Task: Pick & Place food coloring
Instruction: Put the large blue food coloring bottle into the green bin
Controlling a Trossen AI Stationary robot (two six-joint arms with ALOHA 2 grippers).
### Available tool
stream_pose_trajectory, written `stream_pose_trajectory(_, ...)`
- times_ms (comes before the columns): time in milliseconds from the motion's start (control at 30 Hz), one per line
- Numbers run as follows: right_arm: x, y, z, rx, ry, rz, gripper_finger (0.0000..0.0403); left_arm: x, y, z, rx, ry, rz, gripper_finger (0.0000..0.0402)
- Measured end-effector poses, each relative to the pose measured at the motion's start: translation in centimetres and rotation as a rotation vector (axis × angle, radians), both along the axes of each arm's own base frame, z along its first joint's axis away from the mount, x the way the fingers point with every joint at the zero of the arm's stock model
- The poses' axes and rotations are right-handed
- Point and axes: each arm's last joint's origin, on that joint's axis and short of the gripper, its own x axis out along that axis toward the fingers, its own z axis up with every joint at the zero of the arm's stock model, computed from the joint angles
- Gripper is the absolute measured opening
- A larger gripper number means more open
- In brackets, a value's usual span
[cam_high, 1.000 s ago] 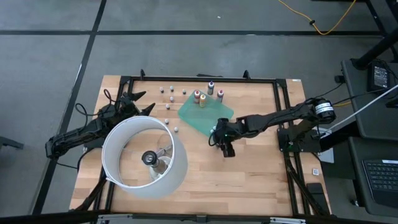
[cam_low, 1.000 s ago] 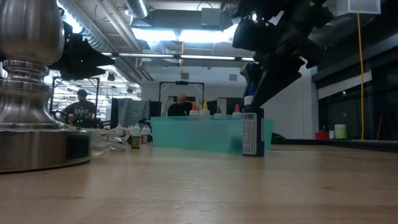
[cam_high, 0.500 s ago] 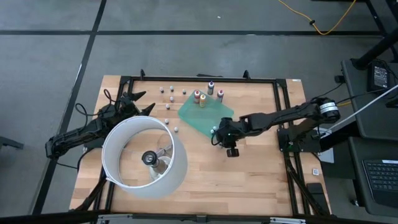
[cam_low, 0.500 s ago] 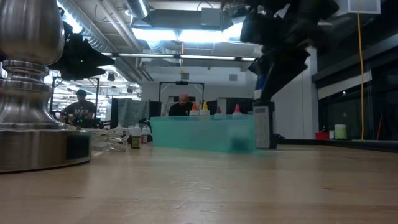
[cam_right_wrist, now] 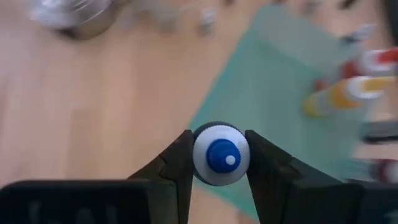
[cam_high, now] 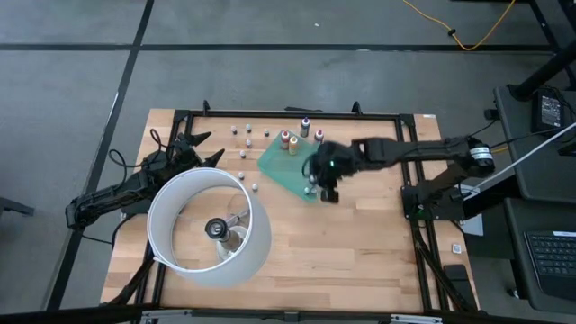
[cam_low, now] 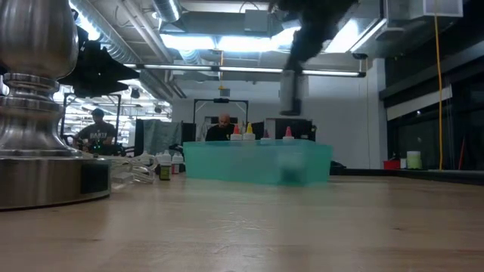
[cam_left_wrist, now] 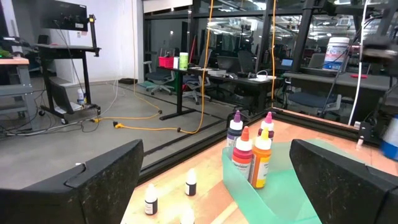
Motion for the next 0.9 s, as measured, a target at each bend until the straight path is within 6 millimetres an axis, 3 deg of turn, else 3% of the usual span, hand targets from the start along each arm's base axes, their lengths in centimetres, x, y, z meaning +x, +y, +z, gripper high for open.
stream_pose_trajectory(133,0.7,-2.9,-0.1,-0.022,-0.031,-0.110,0.0121,0.0,0.0,0.0,0.000,0.000,0.000,0.0400)
stream_pose_trajectory(400,2.3,-7.5,-2.3,0.003,-0.056,-0.295,0.0121,0.0,0.0,0.0,0.000,0.000,0.000,0.0400)
stream_pose_trajectory(900,4.4,-11.9,-8.2,0.018,0.040,-0.392,0.0121,0.0,0.0,0.0,0.000,0.000,0.000,0.0400)
